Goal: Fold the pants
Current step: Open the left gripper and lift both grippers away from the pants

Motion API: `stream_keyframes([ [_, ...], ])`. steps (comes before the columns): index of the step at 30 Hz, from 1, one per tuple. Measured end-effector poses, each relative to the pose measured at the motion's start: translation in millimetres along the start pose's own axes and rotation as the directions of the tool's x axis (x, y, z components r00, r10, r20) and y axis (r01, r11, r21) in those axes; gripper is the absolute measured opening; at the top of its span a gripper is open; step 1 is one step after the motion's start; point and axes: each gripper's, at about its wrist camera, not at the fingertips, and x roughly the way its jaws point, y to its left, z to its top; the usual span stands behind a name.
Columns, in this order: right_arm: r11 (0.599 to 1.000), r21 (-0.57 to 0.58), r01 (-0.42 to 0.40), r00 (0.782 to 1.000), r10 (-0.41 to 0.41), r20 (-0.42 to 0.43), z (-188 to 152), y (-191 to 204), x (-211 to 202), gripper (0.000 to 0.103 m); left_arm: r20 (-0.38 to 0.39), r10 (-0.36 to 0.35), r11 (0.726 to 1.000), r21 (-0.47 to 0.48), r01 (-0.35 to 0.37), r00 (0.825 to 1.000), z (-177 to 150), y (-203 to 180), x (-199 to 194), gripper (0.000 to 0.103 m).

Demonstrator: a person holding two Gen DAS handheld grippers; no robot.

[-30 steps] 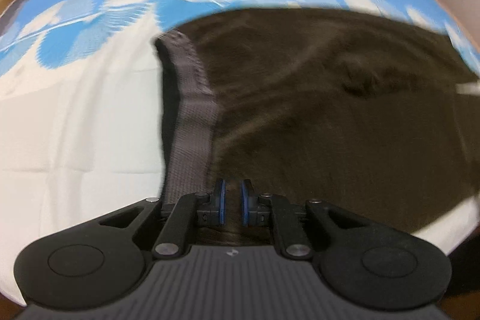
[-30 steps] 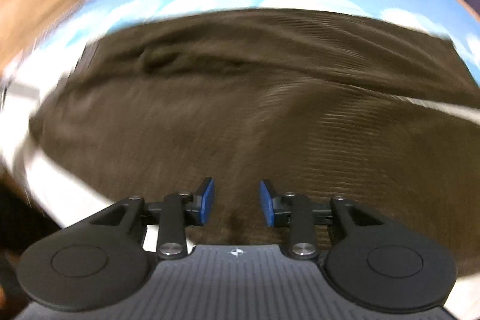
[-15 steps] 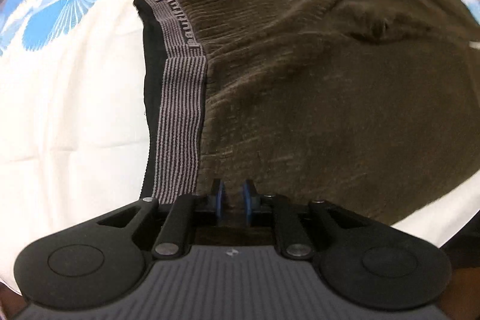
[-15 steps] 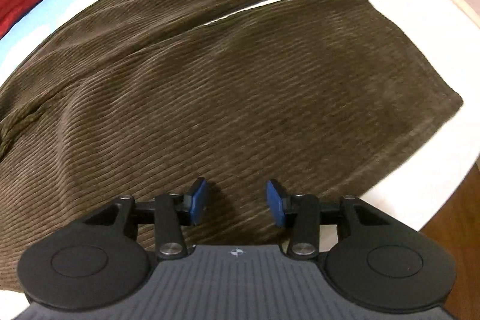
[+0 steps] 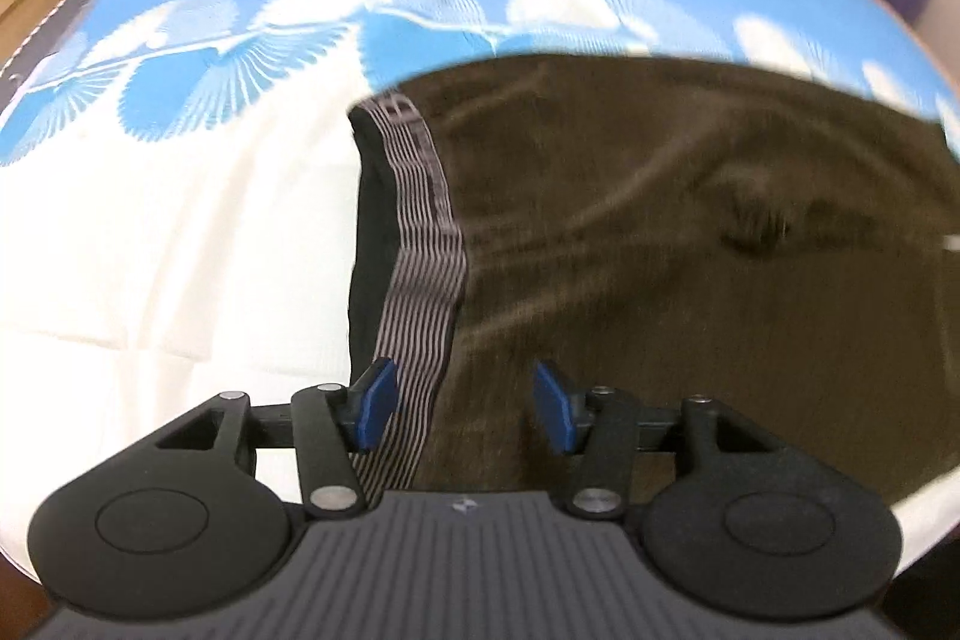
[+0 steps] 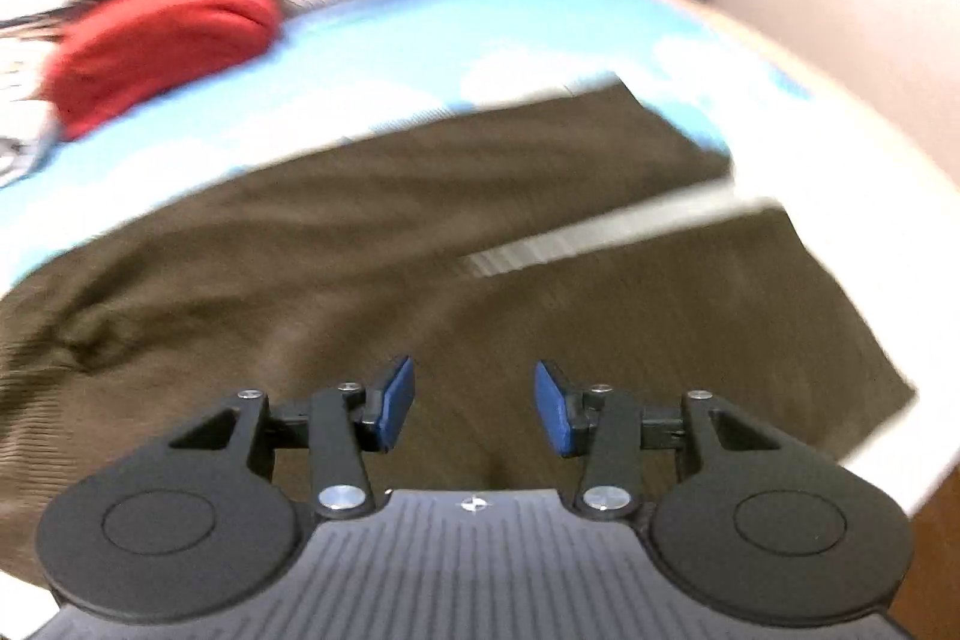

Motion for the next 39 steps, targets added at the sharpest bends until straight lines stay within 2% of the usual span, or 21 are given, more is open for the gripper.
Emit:
stream_keyframes([
  [1,0.999,-0.027,-0.031,0.999,0.032,0.03,8,6,-8,0.047,0.006,0.001,1.0,-0.015,-0.001,1.0,3,-1,-1,0.059],
  [3,0.993,-0.089,-0.074,0.992,0.083,0.099,28,17,-23,0.052,0.018,0.009,1.0,-0.024,-0.008,1.0,9,-6,-2,0.069],
  [6,0.986,-0.124,-0.11,0.98,0.129,0.153,47,25,-33,0.062,0.03,0.012,1.0,-0.015,-0.012,0.999,21,-13,-2,0.071],
  [7,0.985,-0.12,-0.121,0.977,0.139,0.16,50,25,-32,0.062,0.042,0.011,1.0,-0.016,-0.01,0.999,22,-14,-4,0.071],
  [9,0.988,-0.09,-0.123,0.978,0.136,0.157,52,24,-23,0.062,0.064,0.006,1.0,-0.02,-0.005,0.998,22,-17,-10,0.071],
  [11,0.992,-0.047,-0.116,0.985,0.121,0.119,57,27,-14,0.062,0.091,0.003,1.0,-0.02,-0.001,0.996,25,-20,-14,0.071],
  [14,0.99,-0.009,-0.139,0.982,0.139,0.13,67,36,-8,0.062,0.123,0.014,1.0,0.009,-0.015,0.992,30,-30,-15,0.071],
  [18,0.988,-0.083,-0.13,0.982,0.14,0.128,64,60,-7,0.062,0.204,0.036,0.999,0.029,-0.043,0.978,41,-36,-13,0.071],
  [21,0.981,-0.119,-0.152,0.977,0.168,0.131,66,72,-7,0.062,0.234,0.072,0.997,0.015,-0.078,0.97,55,-37,-4,0.071],
  [24,0.975,-0.155,-0.158,0.975,0.179,0.13,69,81,-6,0.062,0.242,0.069,0.997,0.011,-0.073,0.968,70,-36,9,0.071],
  [28,0.973,-0.161,-0.166,0.973,0.188,0.131,70,85,-6,0.062,0.229,0.097,0.995,-0.001,-0.099,0.969,91,-32,34,0.071],
  [34,0.973,-0.151,-0.176,0.975,0.193,0.111,72,84,1,0.062,0.219,0.081,0.996,-0.037,-0.075,0.972,117,-10,64,0.06],
  [36,0.972,-0.162,-0.17,0.976,0.189,0.111,72,84,3,0.062,0.216,0.065,0.997,-0.057,-0.054,0.974,124,-1,74,0.06],
  [39,0.972,-0.162,-0.169,0.977,0.187,0.103,72,82,6,0.062,0.197,0.048,0.999,-0.029,-0.043,0.979,128,2,95,0.06],
])
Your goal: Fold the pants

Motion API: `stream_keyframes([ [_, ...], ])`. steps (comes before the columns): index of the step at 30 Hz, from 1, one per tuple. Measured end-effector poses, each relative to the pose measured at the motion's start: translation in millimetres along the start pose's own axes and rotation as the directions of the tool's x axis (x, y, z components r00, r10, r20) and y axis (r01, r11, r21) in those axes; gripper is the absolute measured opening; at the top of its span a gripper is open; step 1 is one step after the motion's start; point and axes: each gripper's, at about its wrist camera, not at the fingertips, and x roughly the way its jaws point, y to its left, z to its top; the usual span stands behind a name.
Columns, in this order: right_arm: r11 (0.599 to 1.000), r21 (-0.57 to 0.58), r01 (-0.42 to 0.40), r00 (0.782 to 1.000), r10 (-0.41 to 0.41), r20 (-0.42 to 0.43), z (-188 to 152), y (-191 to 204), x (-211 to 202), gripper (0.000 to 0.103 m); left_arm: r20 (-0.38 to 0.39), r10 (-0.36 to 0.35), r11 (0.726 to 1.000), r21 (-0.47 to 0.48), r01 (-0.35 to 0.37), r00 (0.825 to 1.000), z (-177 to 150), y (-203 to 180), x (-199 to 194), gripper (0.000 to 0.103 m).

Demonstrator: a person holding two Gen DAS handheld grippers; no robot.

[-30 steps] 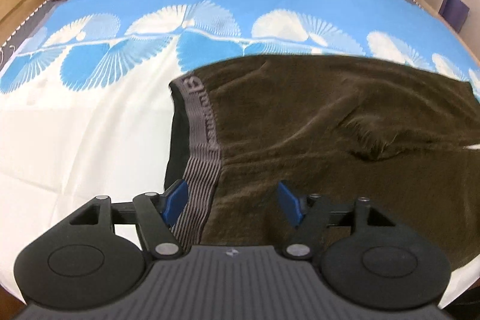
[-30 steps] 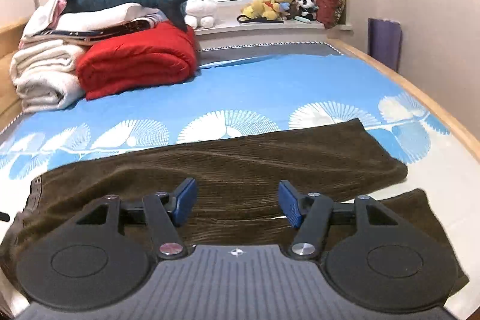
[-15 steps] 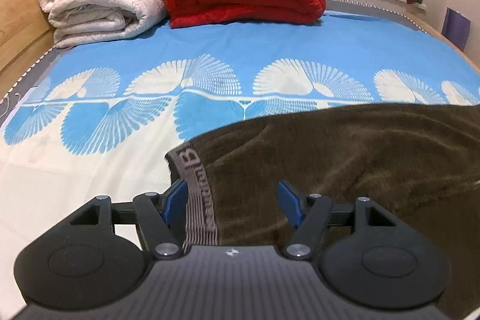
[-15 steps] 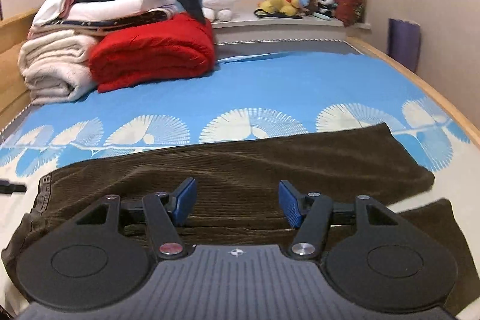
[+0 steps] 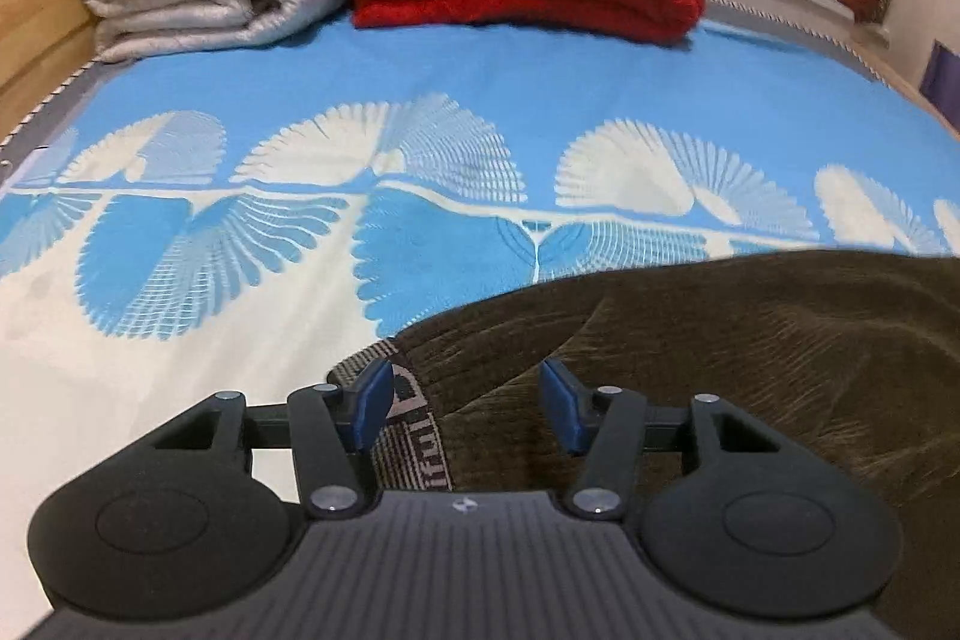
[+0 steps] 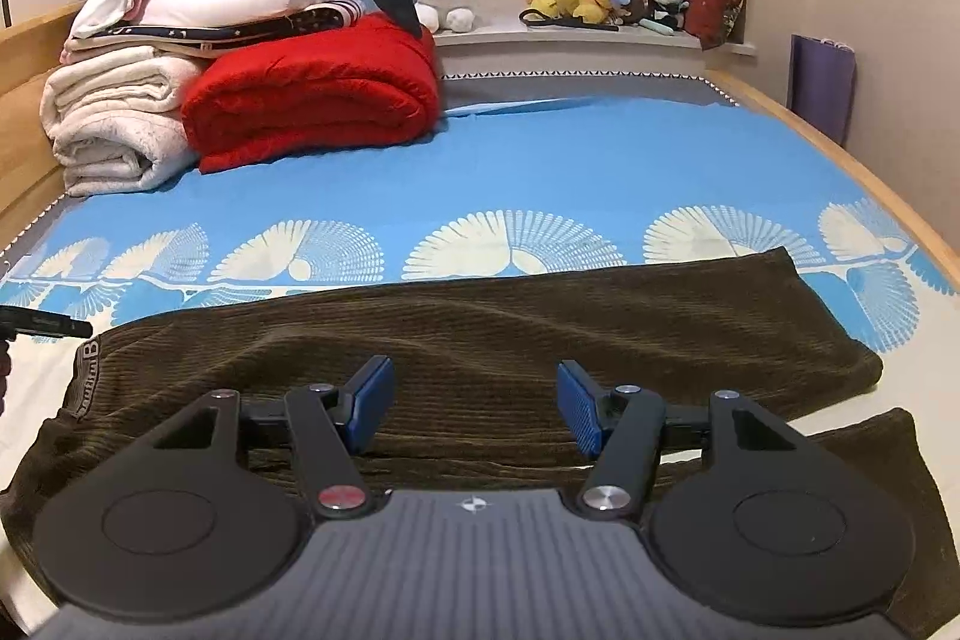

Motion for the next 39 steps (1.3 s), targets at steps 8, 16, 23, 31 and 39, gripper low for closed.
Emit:
stream_keyframes([
  [8,1.0,0.016,0.004,1.0,-0.003,-0.03,1,-6,10,0.062,0.035,0.048,0.995,0.08,-0.051,0.998,8,-11,47,0.081],
  [16,1.0,-0.017,0.019,0.998,-0.019,-0.056,1,-4,22,0.062,-0.029,-0.012,0.994,0.111,0.015,1.0,23,-8,90,0.081],
  [23,0.999,-0.025,0.033,0.997,-0.035,-0.072,2,-5,29,0.062,-0.033,-0.055,0.984,0.169,0.06,0.998,19,-16,101,0.062],
  [31,0.998,-0.029,0.051,0.997,-0.053,-0.062,3,-8,30,0.062,-0.004,-0.056,0.95,0.307,0.055,0.998,19,-35,80,0.004],
  [39,0.997,-0.018,0.08,0.996,-0.081,-0.043,4,-13,23,0.061,0.012,-0.04,0.917,0.398,0.032,0.999,4,-62,10,0.003],
])
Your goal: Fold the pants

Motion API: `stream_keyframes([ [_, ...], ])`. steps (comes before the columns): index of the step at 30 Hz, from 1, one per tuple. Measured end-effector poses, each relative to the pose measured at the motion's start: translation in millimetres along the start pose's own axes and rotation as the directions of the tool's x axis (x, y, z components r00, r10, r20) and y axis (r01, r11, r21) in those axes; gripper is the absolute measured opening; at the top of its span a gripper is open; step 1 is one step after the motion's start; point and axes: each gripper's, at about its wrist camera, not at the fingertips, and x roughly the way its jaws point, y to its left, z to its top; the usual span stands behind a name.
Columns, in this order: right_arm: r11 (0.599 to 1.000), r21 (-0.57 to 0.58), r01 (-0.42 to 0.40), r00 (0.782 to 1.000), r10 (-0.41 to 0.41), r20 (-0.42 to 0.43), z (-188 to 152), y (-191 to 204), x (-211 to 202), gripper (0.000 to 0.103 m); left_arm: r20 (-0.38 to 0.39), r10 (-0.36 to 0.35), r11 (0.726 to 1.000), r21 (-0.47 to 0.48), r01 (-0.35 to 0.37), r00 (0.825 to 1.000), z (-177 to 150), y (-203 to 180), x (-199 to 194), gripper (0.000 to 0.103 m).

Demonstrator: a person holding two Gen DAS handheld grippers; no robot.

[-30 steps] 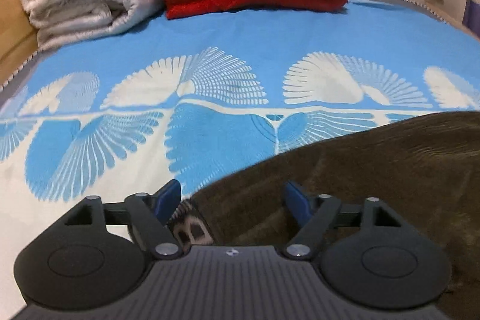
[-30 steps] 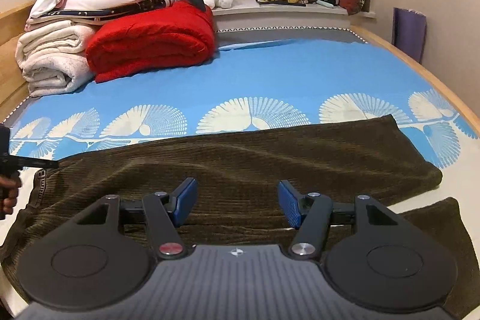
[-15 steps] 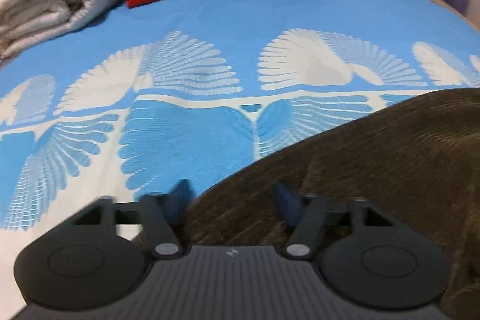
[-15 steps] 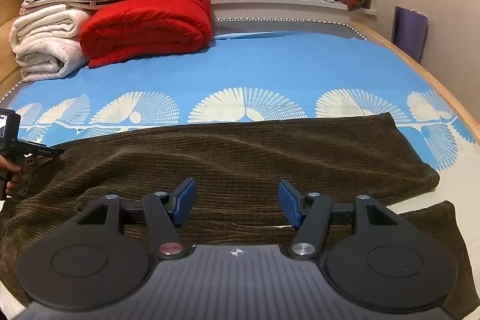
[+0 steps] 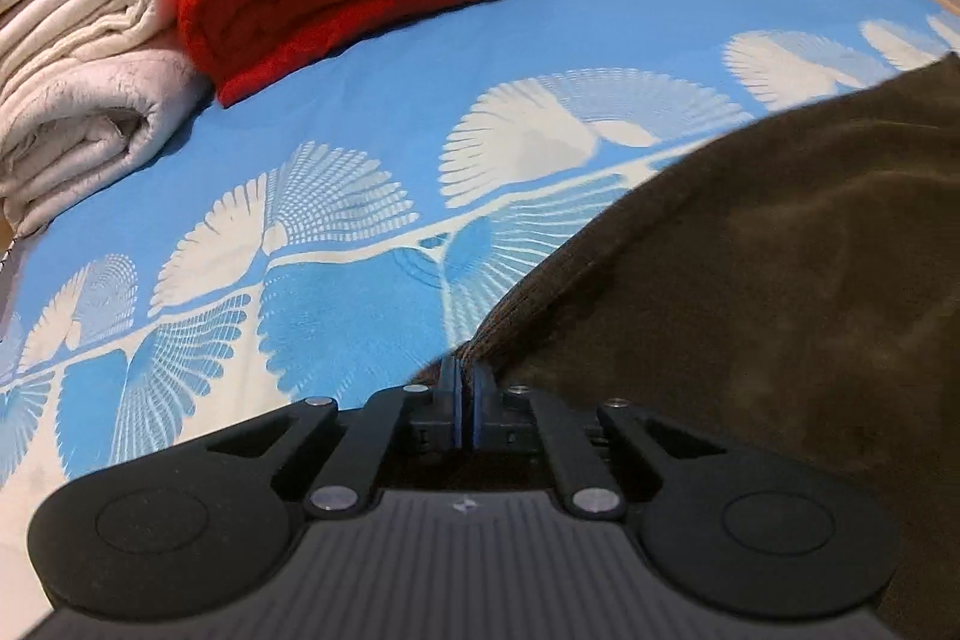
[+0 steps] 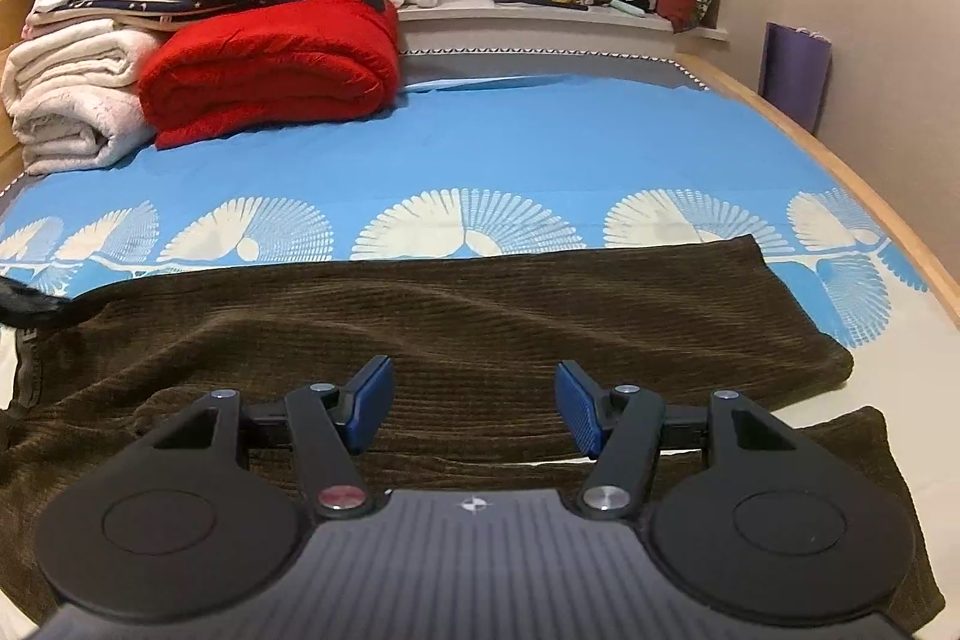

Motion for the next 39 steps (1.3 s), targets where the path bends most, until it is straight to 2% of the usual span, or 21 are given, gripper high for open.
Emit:
stream_keyframes([
  [4,1.0,0.011,-0.001,1.0,0.001,0.016,-2,0,-9,0.061,0.037,-0.082,0.996,0.029,0.081,0.996,-15,-16,-67,0.002],
  [8,0.999,0.038,-0.016,0.999,0.015,0.035,-6,-5,-23,0.054,0.035,-0.157,0.987,0.041,0.156,0.987,-49,-31,-132,0.002],
  [11,0.999,0.042,-0.026,0.999,0.024,0.044,-13,-10,-36,0.047,-0.031,-0.217,0.976,-0.025,0.216,0.976,-76,-34,-155,0.002],
  [14,0.999,0.047,-0.022,0.998,0.019,0.051,-19,-17,-48,0.047,-0.14,-0.279,0.959,-0.102,0.266,0.95,-98,-34,-152,0.004],
  [15,0.998,0.053,-0.019,0.999,0.016,0.048,-21,-20,-51,0.047,-0.163,-0.282,0.956,-0.132,0.262,0.946,-103,-32,-149,0.004],
  [17,0.998,0.063,-0.011,0.999,0.009,0.037,-25,-27,-53,0.047,-0.177,-0.292,0.944,-0.212,0.253,0.94,-108,-20,-146,0.011],
  [18,0.998,0.07,-0.004,1.0,0.002,0.031,-26,-31,-54,0.047,-0.171,-0.312,0.928,-0.264,0.262,0.934,-109,-11,-145,0.027],
  [20,0.996,0.089,0.008,1.0,-0.011,0.025,-28,-38,-55,0.047,-0.155,-0.371,0.874,-0.392,0.288,0.915,-115,7,-142,0.048],
  [23,0.992,0.126,0.018,1.0,-0.02,0.012,-30,-45,-54,0.047,-0.211,-0.43,0.815,-0.509,0.276,0.878,-120,17,-124,0.049],
  [26,0.988,0.155,0.02,1.0,-0.021,0.008,-30,-48,-54,0.047,-0.305,-0.457,0.796,-0.559,0.231,0.836,-128,16,-103,0.049],
  [28,0.988,0.154,0.019,1.0,-0.02,0.007,-30,-47,-54,0.047,-0.338,-0.47,0.785,-0.583,0.211,0.815,-132,16,-92,0.049],
  [30,0.989,0.145,0.018,1.0,-0.019,0.004,-30,-43,-52,0.047,-0.331,-0.468,0.765,-0.616,0.188,0.82,-134,20,-85,0.049],
  [31,0.99,0.139,0.018,1.0,-0.018,0.004,-29,-41,-51,0.047,-0.31,-0.464,0.752,-0.633,0.184,0.83,-133,24,-84,0.049],
  [33,0.992,0.126,0.013,1.0,-0.014,0.003,-28,-37,-49,0.047,-0.257,-0.432,0.734,-0.657,0.172,0.864,-127,32,-86,0.049],
  [35,0.994,0.111,0.01,1.0,-0.01,0.003,-26,-34,-46,0.047,-0.217,-0.418,0.697,-0.699,0.158,0.882,-124,39,-86,0.049],
  [36,0.994,0.104,0.012,1.0,-0.012,-0.001,-26,-32,-44,0.047,-0.212,-0.409,0.69,-0.708,0.149,0.887,-123,41,-86,0.049],
  [39,0.995,0.1,0.011,1.0,-0.009,-0.016,-23,-29,-37,0.047,-0.237,-0.375,0.714,-0.69,0.116,0.896,-120,37,-86,0.049],
])
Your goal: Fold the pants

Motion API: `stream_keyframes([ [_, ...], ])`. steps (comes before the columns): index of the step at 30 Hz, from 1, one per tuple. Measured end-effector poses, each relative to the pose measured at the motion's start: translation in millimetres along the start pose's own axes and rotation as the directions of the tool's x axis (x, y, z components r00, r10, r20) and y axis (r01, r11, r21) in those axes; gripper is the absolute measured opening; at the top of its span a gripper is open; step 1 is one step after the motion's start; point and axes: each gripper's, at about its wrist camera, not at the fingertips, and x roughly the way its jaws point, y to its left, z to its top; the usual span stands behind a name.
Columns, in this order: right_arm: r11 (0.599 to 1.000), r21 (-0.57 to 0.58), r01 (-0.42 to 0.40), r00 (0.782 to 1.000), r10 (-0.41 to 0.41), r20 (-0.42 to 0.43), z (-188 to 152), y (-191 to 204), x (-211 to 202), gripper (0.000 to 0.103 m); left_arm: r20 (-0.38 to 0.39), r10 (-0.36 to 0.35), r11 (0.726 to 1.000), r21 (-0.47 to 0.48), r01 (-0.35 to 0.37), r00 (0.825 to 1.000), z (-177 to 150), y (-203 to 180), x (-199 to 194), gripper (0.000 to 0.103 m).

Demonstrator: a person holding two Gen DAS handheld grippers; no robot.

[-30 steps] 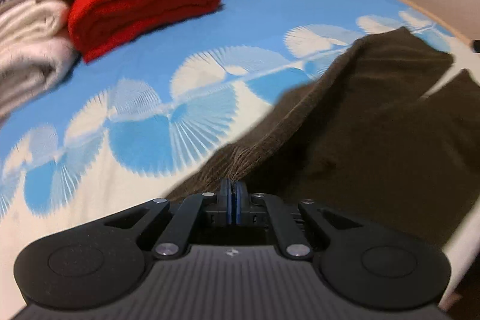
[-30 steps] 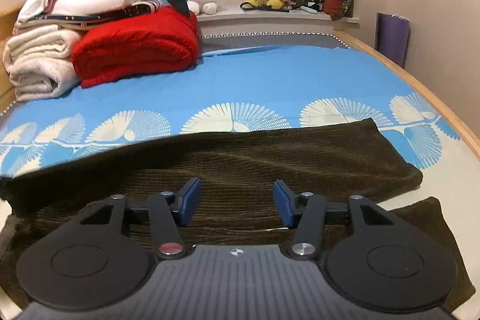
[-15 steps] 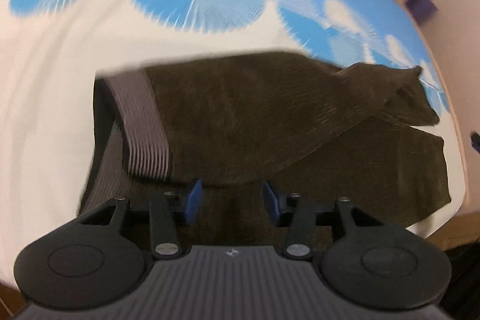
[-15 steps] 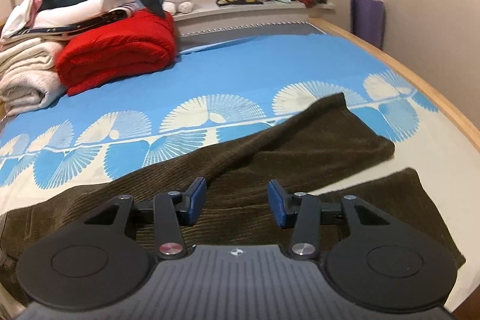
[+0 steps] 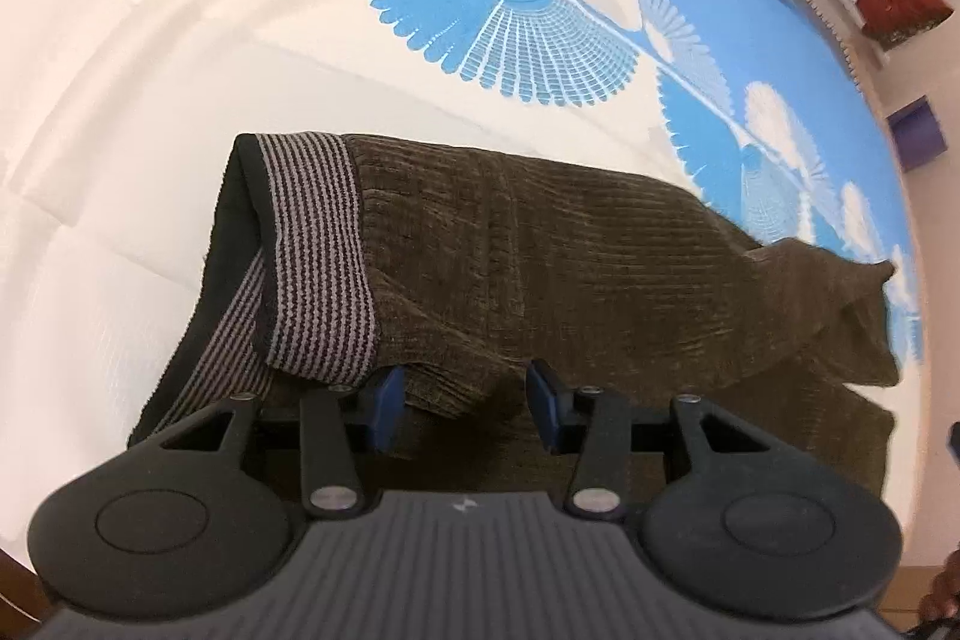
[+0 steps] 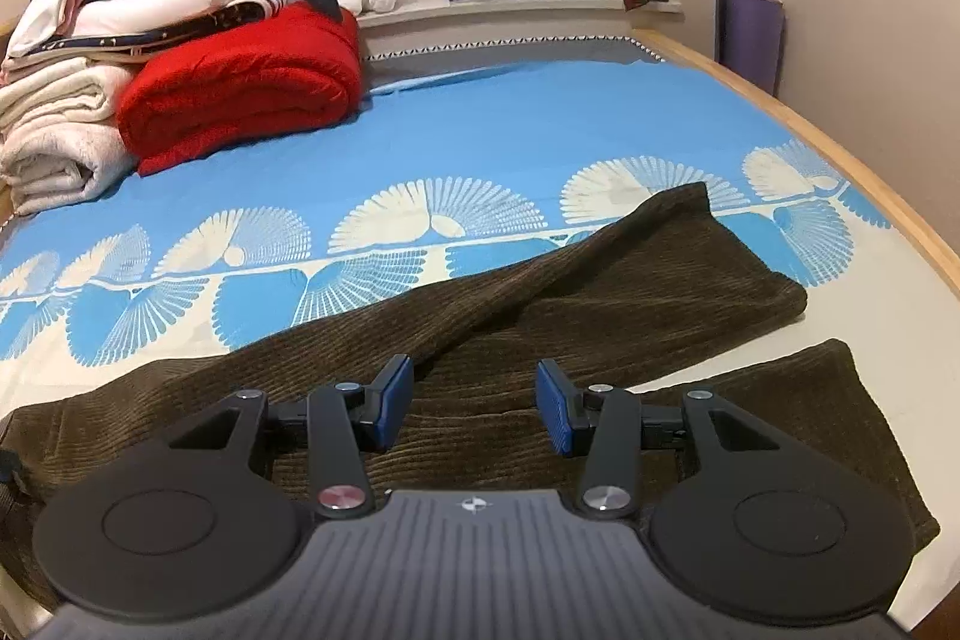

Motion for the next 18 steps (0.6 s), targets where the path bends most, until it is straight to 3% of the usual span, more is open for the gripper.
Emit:
stream_keyframes([
  [4,1.0,-0.012,-0.005,1.0,0.005,-0.011,4,5,9,0.047,-0.026,0.082,0.996,0.021,-0.081,0.996,-1,-5,8,0.037],
  [6,1.0,-0.004,-0.009,1.0,0.009,-0.019,7,6,16,0.047,-0.017,0.109,0.993,0.038,-0.109,0.994,0,-7,8,0.013],
  [7,1.0,0.0,-0.012,1.0,0.012,-0.023,8,6,19,0.047,-0.006,0.128,0.99,0.055,-0.127,0.992,1,-9,7,0.01],
  [10,1.0,0.005,-0.02,0.999,0.02,-0.036,15,6,33,0.047,0.028,0.142,0.986,0.086,-0.144,0.989,2,-12,0,0.007],
  [11,1.0,-0.002,-0.019,0.999,0.019,-0.031,18,7,37,0.044,0.043,0.145,0.984,0.096,-0.149,0.988,3,-13,-1,0.006],
  [14,1.0,-0.012,-0.02,1.0,0.021,0.005,28,6,53,0.021,0.082,0.147,0.982,0.11,-0.155,0.986,7,-15,-6,0.006],
  [18,0.994,0.104,-0.017,1.0,0.014,0.028,42,-15,88,0.017,0.081,0.157,0.976,0.137,-0.167,0.984,8,-18,-5,0.006],
])
